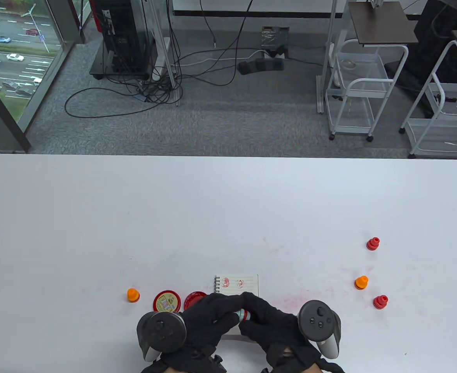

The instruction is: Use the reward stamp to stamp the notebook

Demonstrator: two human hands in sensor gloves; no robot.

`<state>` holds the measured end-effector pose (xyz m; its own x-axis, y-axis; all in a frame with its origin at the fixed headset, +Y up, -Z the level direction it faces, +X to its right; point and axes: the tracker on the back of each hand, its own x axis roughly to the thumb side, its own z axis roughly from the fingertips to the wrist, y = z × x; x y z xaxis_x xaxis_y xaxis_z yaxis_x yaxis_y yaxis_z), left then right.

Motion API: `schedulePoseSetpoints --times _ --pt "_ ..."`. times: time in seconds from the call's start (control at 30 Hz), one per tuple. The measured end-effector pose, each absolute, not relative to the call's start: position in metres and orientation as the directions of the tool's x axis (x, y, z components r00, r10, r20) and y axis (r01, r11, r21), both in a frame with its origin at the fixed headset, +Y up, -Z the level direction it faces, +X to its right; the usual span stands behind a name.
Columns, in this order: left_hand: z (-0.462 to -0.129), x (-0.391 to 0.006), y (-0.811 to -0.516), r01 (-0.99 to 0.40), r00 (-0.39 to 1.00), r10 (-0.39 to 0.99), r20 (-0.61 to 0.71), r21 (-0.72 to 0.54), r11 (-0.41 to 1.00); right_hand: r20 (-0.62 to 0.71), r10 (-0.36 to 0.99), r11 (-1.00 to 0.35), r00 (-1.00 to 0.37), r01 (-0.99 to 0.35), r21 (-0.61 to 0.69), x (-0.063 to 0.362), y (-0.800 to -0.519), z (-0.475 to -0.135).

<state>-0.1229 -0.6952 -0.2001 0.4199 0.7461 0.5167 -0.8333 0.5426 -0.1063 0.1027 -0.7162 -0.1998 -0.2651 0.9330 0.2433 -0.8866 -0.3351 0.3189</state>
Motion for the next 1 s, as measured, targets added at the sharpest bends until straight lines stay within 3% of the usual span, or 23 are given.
schedulePoseSetpoints --times 0.53,1.0 --pt "-0.2014 -0.1190 -0.6951 -0.780 0.449 0.722 0.526 -0.164 0.604 0.255 0.901 -0.425 -0.350 -0.825 0.372 0.1025 -0.7142 -0.2012" --pt "-0.1993 -0.1139 -0.6959 -0.747 0.468 0.699 0.540 -0.181 0.640 0.223 0.911 -0.412 -0.348 -0.803 0.431 0.1044 -0.7157 -0.2020"
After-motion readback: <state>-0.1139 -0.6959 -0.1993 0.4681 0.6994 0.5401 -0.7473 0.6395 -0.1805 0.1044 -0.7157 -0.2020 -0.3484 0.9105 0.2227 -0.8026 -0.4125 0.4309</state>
